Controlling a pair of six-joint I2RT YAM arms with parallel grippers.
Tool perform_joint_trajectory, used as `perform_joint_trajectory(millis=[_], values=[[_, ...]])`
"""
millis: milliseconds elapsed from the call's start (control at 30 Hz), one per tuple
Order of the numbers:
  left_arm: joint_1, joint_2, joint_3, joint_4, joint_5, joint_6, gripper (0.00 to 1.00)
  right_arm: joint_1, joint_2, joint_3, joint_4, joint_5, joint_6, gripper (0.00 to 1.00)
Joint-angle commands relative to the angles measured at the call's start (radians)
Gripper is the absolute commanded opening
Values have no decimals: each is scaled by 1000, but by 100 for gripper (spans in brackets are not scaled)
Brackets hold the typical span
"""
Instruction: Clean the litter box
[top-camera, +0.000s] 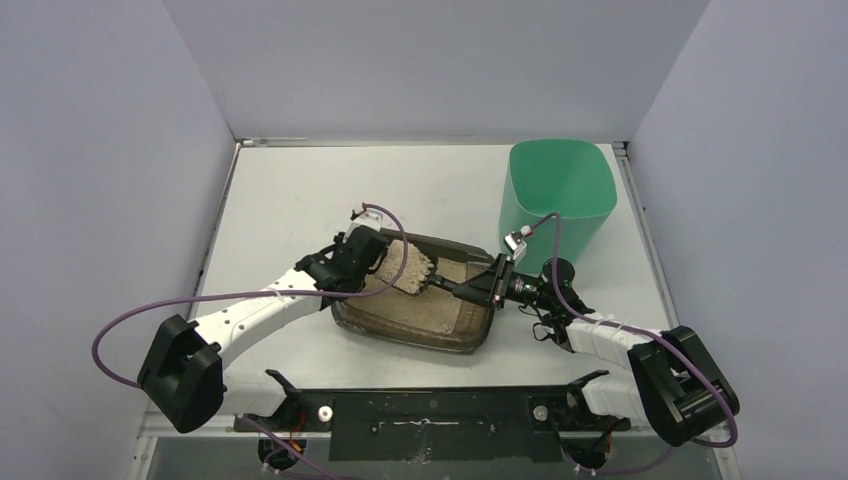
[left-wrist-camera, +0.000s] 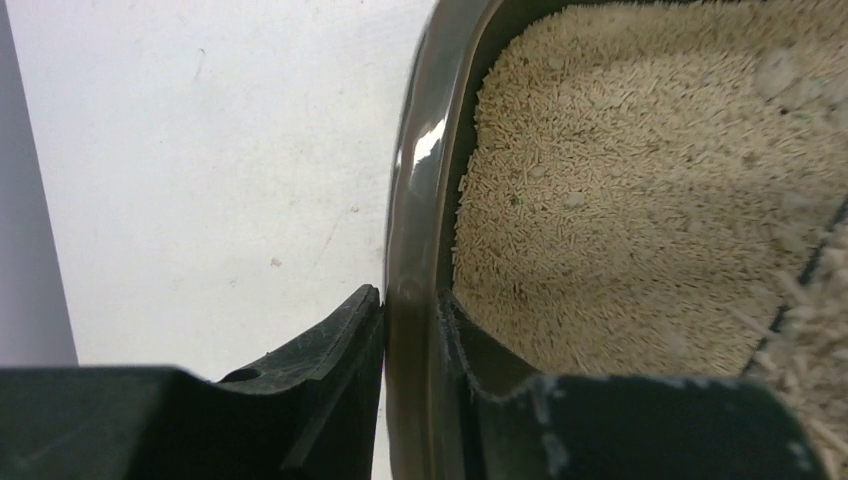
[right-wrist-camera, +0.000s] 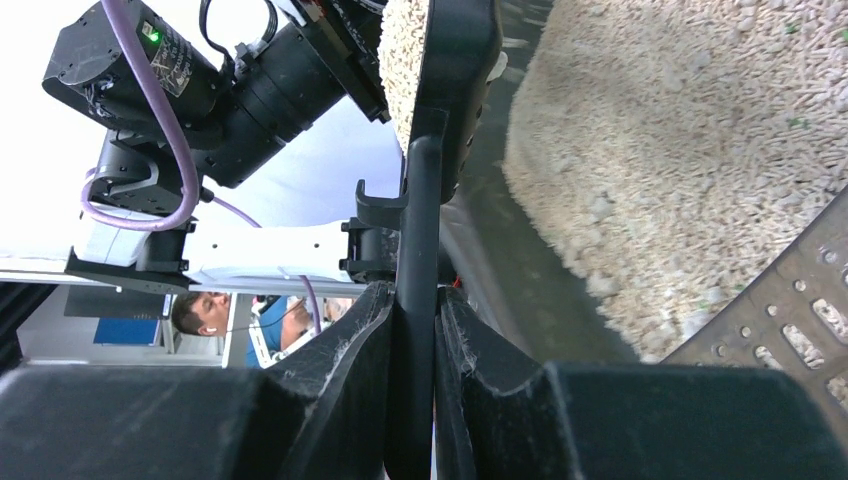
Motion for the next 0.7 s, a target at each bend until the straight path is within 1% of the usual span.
perform_joint_trajectory(millis=[0, 67, 100, 200, 267, 300, 333, 367, 400, 467, 500, 567, 600, 633, 667], values=[[13, -23, 55, 106, 10, -33, 26, 35, 28, 16, 172, -21, 15, 0], [16, -27, 53, 105, 13, -33, 31, -20, 14, -12, 165, 2, 32, 0], [17, -30, 52, 104, 14, -32, 33, -26, 4, -24, 172, 17, 37, 0], [18, -42, 51, 103, 7, -32, 41, 22, 10, 17, 141, -22, -4, 0], [18, -52, 48, 105, 1, -32, 46, -22, -30, 7, 47, 4, -29, 0], [18, -58, 48, 108, 1, -32, 48, -31, -55, -15, 38, 37, -22, 0], [18, -65, 48, 110, 1, -33, 49, -18, -70, -20, 63, 54, -12, 0], [18, -74, 47, 112, -2, -33, 51, 14, -68, -7, 70, 40, -13, 0], [18, -80, 45, 114, -2, -34, 53, 26, -65, 11, 42, 30, -29, 0], [18, -95, 39, 120, -5, -35, 58, -13, -99, 2, -58, 53, -63, 0], [18, -101, 38, 122, -6, -37, 60, -34, -124, -23, -47, 92, -50, 0], [18, -111, 37, 124, -7, -41, 66, -11, -121, -32, 45, 74, -5, 0], [18, -114, 36, 123, -9, -43, 68, 7, -102, -14, 47, 49, -10, 0], [18, -119, 34, 123, -12, -46, 71, 6, -95, -2, 13, 42, -29, 0], [19, -124, 35, 123, -14, -47, 72, -18, -109, -8, -40, 64, -37, 0]])
